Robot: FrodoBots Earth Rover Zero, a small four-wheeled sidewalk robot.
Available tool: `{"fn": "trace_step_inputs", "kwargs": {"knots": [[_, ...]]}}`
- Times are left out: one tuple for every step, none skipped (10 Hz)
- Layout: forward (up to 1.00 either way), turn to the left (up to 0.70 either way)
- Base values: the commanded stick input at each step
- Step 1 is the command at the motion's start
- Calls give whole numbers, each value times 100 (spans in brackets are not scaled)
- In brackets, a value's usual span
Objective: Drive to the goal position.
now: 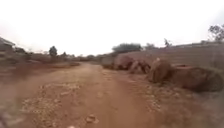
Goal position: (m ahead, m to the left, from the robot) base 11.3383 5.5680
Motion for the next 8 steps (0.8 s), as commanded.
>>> {"fn": "trace_step_inputs", "kwargs": {"knots": [[50,0],[50,0],[50,0],[50,0],[50,0],[50,0],[50,0],[50,0]]}}
